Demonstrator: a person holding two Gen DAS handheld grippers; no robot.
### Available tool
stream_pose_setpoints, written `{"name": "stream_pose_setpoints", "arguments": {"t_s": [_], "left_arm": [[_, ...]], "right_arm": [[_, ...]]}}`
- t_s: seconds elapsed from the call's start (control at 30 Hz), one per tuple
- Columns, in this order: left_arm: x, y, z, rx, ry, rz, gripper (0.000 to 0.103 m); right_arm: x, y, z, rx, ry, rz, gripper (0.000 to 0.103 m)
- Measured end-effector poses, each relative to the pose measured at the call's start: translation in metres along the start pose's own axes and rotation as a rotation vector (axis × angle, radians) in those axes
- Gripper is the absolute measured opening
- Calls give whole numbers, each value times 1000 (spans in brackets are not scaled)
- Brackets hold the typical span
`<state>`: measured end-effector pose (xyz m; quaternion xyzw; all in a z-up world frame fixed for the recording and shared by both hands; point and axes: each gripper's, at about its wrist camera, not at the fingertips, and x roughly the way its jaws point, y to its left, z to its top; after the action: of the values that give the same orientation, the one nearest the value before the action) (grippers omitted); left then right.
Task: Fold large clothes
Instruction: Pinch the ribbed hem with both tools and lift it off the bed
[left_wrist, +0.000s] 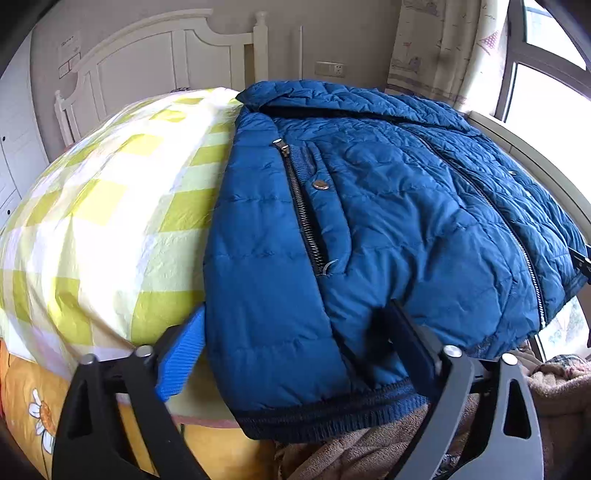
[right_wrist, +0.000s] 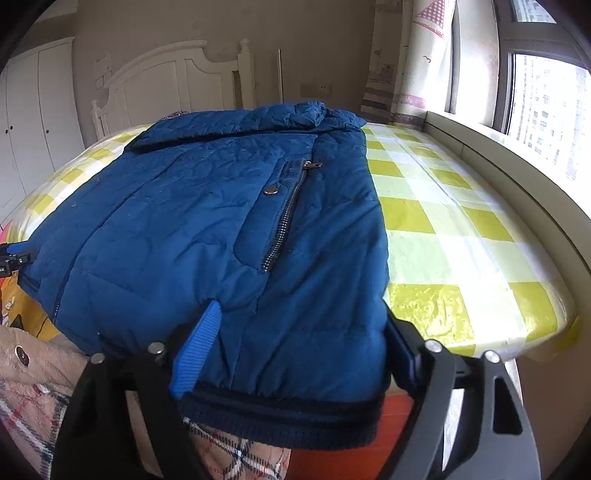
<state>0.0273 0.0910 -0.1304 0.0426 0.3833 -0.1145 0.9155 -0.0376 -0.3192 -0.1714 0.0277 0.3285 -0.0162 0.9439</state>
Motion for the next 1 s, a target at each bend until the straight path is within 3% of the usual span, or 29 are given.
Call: {"name": "stream_pose_setpoints", "arguments": {"t_s": [0.1,0.23,0.3,0.37,0.43,0.53,0.6,0.63,0.7,0.8,0.83,0.87,0.93,1.0], "left_arm": [[-1,-2,-1,6,-5,-8,83],[-6,-7,-3,33,-23,-14,67],[-9,-10,-3,53,-41,-18,56],[-14,-13,-2,68,-62,-14,33],[-19,-11,1,64,-74,-5,20],[-14,5,6,3,-46,-70,19],[-12,10,6,-16,-41,-90,21],[-12,9,5,-20,-40,-79,23],[-9,4,4,-2,-36,-39,30],[-6,5,4,-24,-47,38,63],[-2,12,4,-66,-37,71,84],[2,19,4,-99,-25,51,87],[3,23,5,-94,-10,13,85],[1,20,8,-58,-6,-43,65]], "right_arm": [[-1,-2,-2,15,-15,-6,71],[-6,2,-3,-9,-19,-10,47],[-7,2,-3,-6,-27,-1,41],[-9,0,-3,7,-40,21,31],[-14,-1,-2,24,-56,51,24],[-10,-3,2,24,-55,77,23],[-3,-16,3,84,-30,126,28],[-1,-20,3,98,-17,126,38],[1,-18,3,58,-10,109,46],[3,-13,5,36,-13,95,51],[5,-13,5,44,-18,101,53],[7,-13,5,45,-27,106,55],[8,-12,5,32,-35,101,55],[7,-10,5,18,-36,107,45]]}}
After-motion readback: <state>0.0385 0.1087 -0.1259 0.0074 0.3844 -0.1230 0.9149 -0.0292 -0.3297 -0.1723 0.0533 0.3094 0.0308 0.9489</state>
